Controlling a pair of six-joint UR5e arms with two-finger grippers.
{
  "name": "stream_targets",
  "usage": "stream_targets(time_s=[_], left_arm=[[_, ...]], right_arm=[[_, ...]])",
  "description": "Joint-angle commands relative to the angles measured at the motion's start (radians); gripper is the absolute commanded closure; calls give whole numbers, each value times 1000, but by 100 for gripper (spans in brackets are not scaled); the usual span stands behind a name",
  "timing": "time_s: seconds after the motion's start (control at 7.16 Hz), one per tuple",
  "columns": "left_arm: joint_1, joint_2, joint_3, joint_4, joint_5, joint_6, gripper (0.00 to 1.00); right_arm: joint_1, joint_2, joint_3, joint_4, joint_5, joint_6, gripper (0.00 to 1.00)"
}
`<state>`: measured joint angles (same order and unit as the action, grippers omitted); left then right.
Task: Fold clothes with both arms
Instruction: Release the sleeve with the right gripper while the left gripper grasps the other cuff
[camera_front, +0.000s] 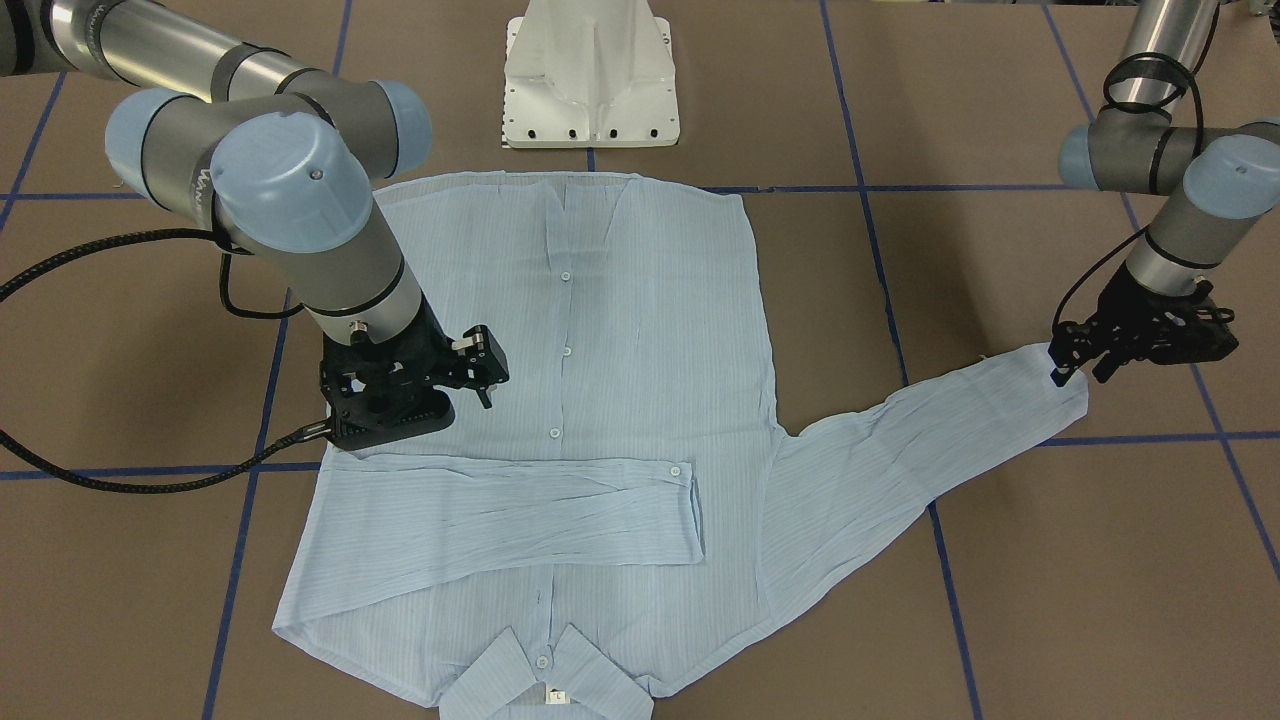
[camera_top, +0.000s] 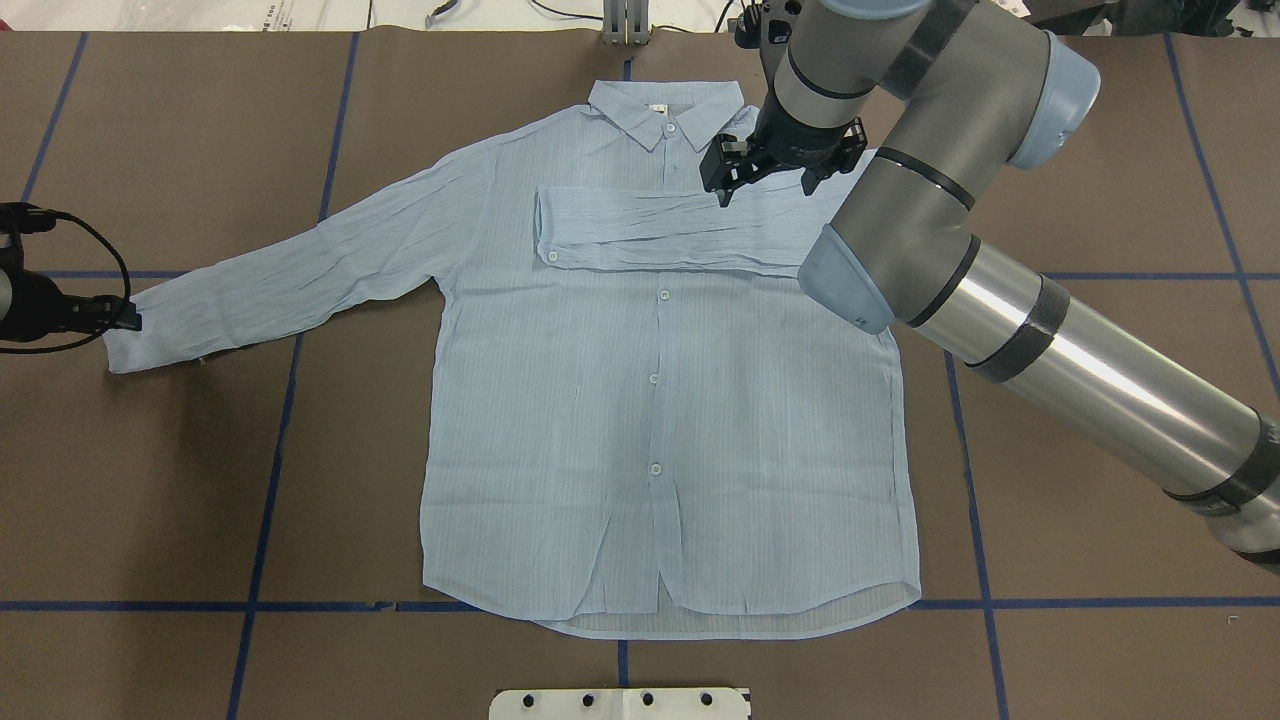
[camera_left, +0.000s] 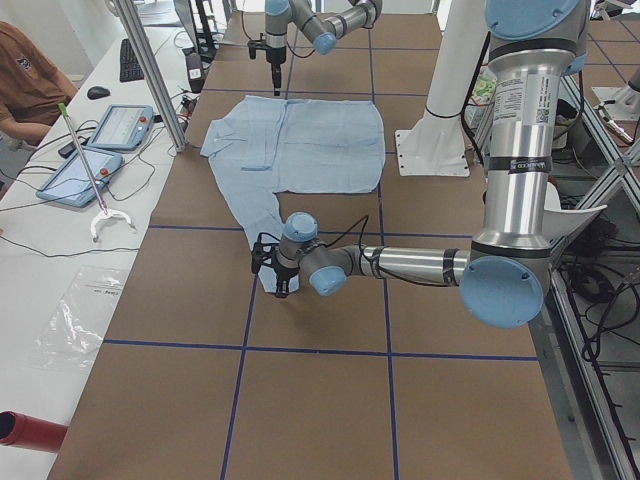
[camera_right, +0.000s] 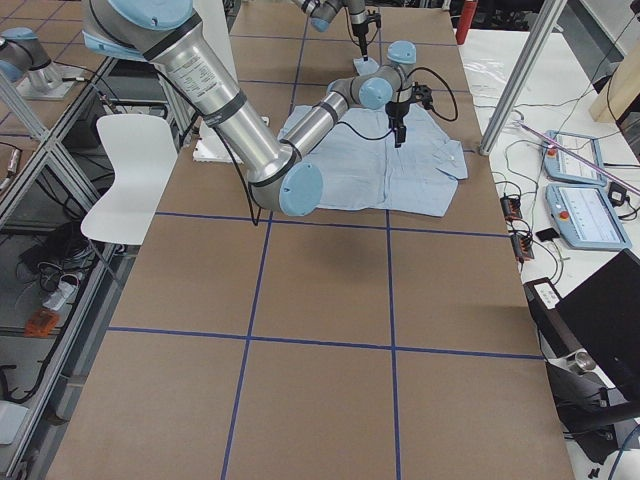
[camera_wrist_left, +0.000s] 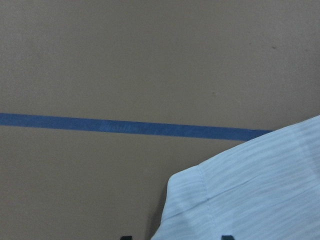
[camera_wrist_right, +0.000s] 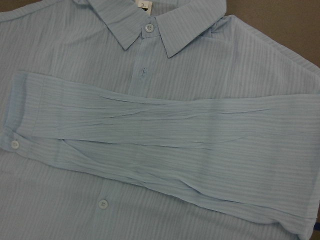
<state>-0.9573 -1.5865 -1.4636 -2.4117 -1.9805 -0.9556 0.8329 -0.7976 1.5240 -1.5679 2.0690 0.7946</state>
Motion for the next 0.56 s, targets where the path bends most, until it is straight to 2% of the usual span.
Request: stream_targets(time_s=[0.0, 0.42], left_arm=[[0, -4, 12, 2, 0, 1, 44], [0, -4, 23, 0, 0, 1, 48]], right_arm=[[0, 1, -1, 0, -1, 0, 0], [0, 1, 1, 2, -1, 2, 0]])
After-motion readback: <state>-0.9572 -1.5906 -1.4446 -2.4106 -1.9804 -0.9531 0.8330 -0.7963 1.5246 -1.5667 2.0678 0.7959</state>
